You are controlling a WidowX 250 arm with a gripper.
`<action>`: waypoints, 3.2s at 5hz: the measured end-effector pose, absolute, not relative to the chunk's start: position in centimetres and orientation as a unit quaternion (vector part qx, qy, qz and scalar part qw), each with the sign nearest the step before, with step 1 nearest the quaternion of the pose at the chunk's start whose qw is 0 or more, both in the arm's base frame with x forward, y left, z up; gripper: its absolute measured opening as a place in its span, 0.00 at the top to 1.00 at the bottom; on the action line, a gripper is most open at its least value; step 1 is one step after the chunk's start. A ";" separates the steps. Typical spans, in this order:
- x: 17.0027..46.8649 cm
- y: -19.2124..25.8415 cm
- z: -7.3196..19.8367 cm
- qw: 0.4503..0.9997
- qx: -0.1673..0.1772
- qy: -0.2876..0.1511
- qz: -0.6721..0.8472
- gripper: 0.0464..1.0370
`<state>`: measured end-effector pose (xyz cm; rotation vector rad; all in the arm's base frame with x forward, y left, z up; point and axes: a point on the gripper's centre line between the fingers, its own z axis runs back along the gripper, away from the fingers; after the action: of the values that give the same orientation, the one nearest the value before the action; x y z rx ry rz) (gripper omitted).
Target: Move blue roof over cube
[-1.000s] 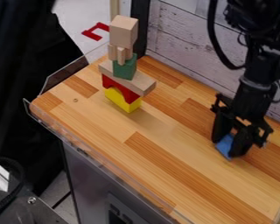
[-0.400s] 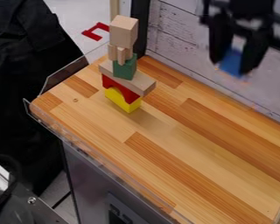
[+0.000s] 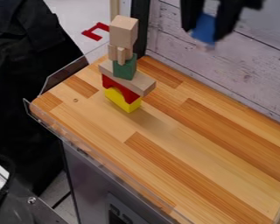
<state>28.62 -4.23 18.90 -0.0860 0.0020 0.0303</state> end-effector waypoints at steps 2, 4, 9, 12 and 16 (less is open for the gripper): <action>28.6 -0.4 19.3 0.996 -0.049 0.001 0.072 0.51; 28.1 3.0 18.8 0.991 -0.066 0.005 0.113 0.51; 28.0 6.2 16.6 0.986 -0.086 0.026 0.142 0.51; 28.5 6.4 15.4 0.985 -0.089 0.039 0.144 0.51; 29.2 6.5 15.6 0.985 -0.089 0.032 0.147 0.04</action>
<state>29.16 6.53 15.61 -0.1799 0.0640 0.2961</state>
